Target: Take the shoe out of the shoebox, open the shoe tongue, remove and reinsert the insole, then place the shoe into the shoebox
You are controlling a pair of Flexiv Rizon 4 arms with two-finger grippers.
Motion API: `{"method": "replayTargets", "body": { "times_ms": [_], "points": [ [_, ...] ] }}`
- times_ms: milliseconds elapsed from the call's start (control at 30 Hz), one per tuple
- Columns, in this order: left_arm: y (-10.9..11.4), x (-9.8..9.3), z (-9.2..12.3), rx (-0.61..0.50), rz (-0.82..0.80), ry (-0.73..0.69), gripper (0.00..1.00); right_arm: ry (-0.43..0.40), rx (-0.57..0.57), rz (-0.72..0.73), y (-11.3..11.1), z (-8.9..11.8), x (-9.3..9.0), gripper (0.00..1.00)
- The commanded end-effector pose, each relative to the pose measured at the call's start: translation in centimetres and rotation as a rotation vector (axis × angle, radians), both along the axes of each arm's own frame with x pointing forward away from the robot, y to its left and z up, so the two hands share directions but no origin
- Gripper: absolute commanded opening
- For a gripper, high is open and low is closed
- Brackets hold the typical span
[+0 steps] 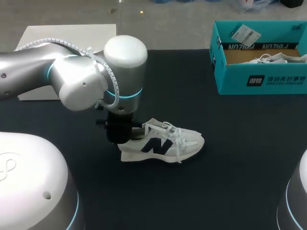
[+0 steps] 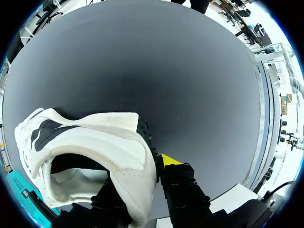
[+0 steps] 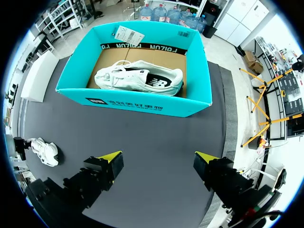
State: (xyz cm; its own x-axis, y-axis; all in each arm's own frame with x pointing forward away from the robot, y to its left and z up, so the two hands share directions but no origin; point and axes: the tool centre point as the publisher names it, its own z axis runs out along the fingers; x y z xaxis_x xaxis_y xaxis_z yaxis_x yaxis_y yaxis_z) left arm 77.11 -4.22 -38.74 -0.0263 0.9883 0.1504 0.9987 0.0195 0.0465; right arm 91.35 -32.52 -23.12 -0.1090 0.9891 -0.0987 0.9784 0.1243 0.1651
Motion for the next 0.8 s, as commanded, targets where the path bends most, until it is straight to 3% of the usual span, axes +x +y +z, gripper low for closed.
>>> {"method": "replayTargets", "body": {
  "times_ms": [33,200,233,267,433,800],
  "points": [
    [-0.3,0.2,-1.6,0.008,0.013,0.008,0.00,-0.001,0.000,0.000,0.0,0.0,0.0,1.00],
    [-0.5,-0.1,-2.3,0.009,0.012,0.045,0.01,-0.001,0.000,0.000,0.0,0.0,0.0,1.00],
    [-0.6,-0.3,-2.0,-0.023,0.003,0.063,0.63,-0.001,0.000,0.000,0.0,0.0,0.0,1.00],
    [-0.6,-0.4,-1.6,-0.047,0.002,0.065,1.00,-0.001,0.000,0.000,0.0,0.0,0.0,1.00],
    [-0.6,-1.0,1.1,-0.202,0.035,0.091,1.00,-0.001,0.000,0.000,0.0,0.0,0.0,1.00],
    [-0.6,-2.6,6.4,-0.531,0.309,0.191,1.00,-0.001,0.000,0.000,0.0,0.0,0.0,1.00]
  ]
}}
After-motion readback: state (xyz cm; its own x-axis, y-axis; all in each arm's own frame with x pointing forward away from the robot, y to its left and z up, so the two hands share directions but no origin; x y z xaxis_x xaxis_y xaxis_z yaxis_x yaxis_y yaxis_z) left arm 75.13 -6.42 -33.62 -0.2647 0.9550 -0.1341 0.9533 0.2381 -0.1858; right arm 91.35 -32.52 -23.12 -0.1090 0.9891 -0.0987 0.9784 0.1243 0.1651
